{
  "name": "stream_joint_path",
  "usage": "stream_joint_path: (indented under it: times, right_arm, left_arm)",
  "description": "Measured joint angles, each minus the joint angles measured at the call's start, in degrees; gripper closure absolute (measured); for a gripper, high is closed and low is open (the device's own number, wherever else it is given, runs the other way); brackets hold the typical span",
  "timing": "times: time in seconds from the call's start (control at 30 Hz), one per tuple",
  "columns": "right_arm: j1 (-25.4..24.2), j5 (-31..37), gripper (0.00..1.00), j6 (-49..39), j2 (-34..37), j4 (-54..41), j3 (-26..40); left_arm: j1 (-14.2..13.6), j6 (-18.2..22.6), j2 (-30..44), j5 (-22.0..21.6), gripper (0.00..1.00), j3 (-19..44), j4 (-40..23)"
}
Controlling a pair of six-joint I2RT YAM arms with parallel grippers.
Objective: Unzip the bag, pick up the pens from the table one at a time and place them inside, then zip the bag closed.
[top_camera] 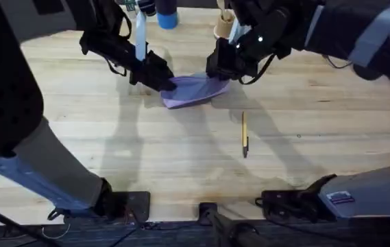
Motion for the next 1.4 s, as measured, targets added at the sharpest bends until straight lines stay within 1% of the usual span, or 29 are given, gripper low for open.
stream_joint_path:
  times: [0.17, 0.5, 0.67, 1.4]
  right_arm:
    - [-0.72, -0.65, 0.963, 0.00, -0.18, -0.10, -0.07]
    - [-4.37, -3.48, 0.955, 0.02, -3.45, -0.52, -0.22]
    - [-5.25, -4.41, 0.953, 0.02, -3.54, -0.50, -0.26]
    - [-6.24, -5.41, 0.968, 0.02, -3.54, -0.52, -0.26]
  left_arm:
    - [-0.01, 0.00, 0.00, 0.05, 0.958, 0.00, -0.01]
    - [-0.82, -0.01, 0.00, 3.05, 0.958, 0.00, 0.09]
    - [-0.82, 0.00, 0.00, 3.50, 0.958, 0.00, 0.18]
    - [-0.93, 0.00, 0.00, 3.87, 0.958, 0.00, 0.20]
